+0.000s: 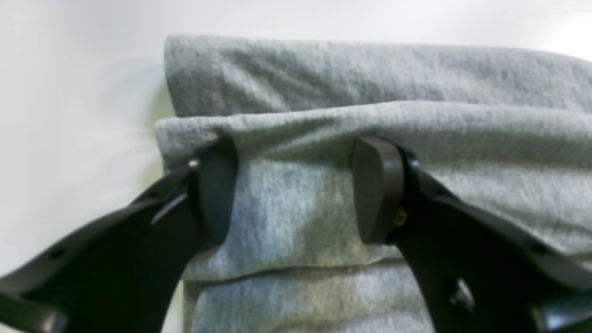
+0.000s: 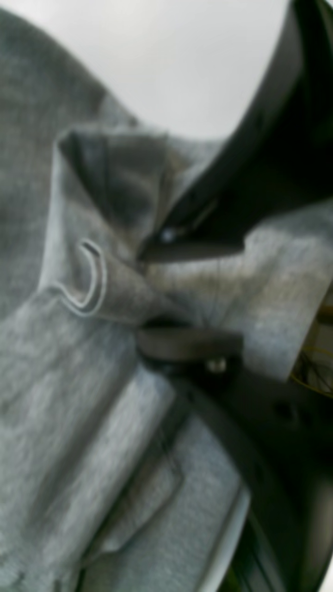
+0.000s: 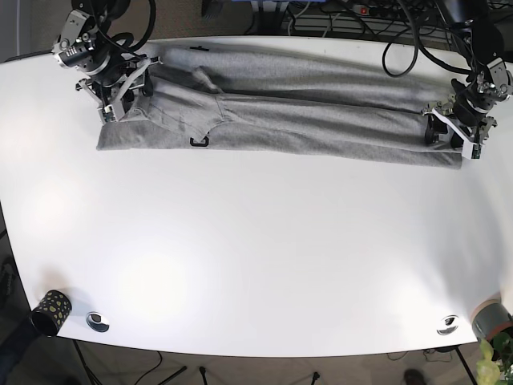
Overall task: Fold the T-shirt properly
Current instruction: 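Hold the folded strip with both grippers and smooth it flat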
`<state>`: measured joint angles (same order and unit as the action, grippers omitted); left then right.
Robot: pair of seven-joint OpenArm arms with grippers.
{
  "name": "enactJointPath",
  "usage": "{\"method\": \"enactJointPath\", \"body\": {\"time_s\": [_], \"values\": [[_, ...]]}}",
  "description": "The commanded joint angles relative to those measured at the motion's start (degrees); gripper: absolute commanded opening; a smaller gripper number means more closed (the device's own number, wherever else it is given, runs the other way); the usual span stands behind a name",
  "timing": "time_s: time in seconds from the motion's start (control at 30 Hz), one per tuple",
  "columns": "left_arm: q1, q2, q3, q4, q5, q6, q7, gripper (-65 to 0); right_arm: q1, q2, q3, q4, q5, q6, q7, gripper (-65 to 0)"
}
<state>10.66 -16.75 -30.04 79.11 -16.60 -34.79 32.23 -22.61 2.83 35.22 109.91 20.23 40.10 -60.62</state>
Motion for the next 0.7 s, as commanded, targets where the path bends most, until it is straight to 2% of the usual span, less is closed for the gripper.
{"method": "enactJointPath", "body": {"time_s": [0.0,0.07,0.27,0.4,0.53,0.67], "values": [[0.11,-0.79,-0.07,0.41,0.64,-0.07,1.66,-29.0,-0.73,0.73,2.01,2.05,0.74,-0.1,0.71,-32.0],[0.11,-0.79,-0.07,0.41,0.64,-0.07,1.66,-29.0,-0.82,0.73,2.98,2.75,2.58,-0.1,0.71,-29.6],[0.11,-0.79,-0.07,0.41,0.64,-0.07,1.66,-29.0,-1.52,2.05,4.56,3.28,14.98,-0.1,0.62,-29.2],[0.11,-0.61,-0.07,0.41,0.64,-0.07,1.66,-29.0,-2.14,4.33,-0.98,3.28,21.49,-0.1,0.62,-29.2],[0.11,-0.61,-0.07,0.41,0.64,-0.16,1.66,-29.0,-1.87,5.3,-6.87,2.58,22.89,-0.1,0.62,-29.3],[0.11,-0.61,-0.07,0.49,0.64,-0.16,1.66,-29.0,-1.87,5.3,-9.16,-2.0,22.89,-0.1,0.62,-29.3]]}}
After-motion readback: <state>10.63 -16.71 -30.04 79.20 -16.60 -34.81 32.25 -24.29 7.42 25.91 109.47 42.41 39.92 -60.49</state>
